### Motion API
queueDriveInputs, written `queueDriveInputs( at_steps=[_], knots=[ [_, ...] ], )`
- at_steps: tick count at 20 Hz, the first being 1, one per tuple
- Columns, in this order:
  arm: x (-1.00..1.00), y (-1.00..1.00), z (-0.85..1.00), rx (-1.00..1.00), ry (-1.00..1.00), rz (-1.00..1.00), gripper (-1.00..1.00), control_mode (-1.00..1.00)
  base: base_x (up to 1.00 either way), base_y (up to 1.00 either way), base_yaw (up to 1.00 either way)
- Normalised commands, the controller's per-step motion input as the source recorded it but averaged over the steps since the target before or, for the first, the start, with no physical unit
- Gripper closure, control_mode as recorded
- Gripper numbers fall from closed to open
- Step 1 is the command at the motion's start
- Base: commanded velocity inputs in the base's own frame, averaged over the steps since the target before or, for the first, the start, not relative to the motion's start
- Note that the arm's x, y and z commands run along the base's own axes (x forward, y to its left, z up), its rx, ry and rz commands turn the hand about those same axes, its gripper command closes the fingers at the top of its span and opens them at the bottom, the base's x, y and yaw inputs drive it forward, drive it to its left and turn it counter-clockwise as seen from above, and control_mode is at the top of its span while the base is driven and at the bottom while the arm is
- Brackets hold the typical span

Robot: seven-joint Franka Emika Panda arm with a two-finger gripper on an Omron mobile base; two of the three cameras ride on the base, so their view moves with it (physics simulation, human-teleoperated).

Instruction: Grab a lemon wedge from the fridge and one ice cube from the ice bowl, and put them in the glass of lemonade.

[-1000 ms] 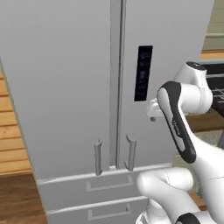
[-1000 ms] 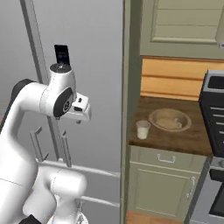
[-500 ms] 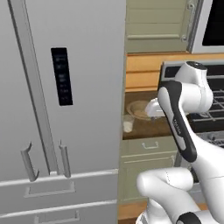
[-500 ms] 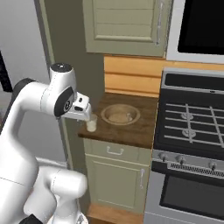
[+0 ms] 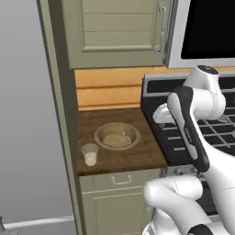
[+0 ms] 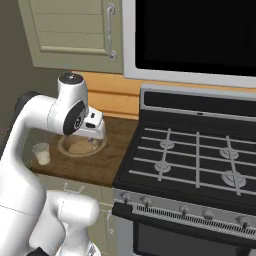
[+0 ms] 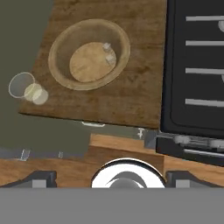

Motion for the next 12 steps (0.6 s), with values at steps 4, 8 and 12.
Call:
queueDriveInputs(
  at_steps=[4, 8, 12],
  knots=[
    [0.19, 0.02, -0.19, 0.0, 0.06, 0.0, -1.0, -1.0, 0.52, -0.02, -0.06],
    [0.91, 0.72, -0.72, -0.14, 0.25, 0.01, -1.0, -1.0, 0.0, 0.0, 0.0],
    [0.6, 0.95, -0.78, -0.21, 0.27, 0.19, -1.0, -1.0, 0.0, 0.0, 0.0]
  ],
)
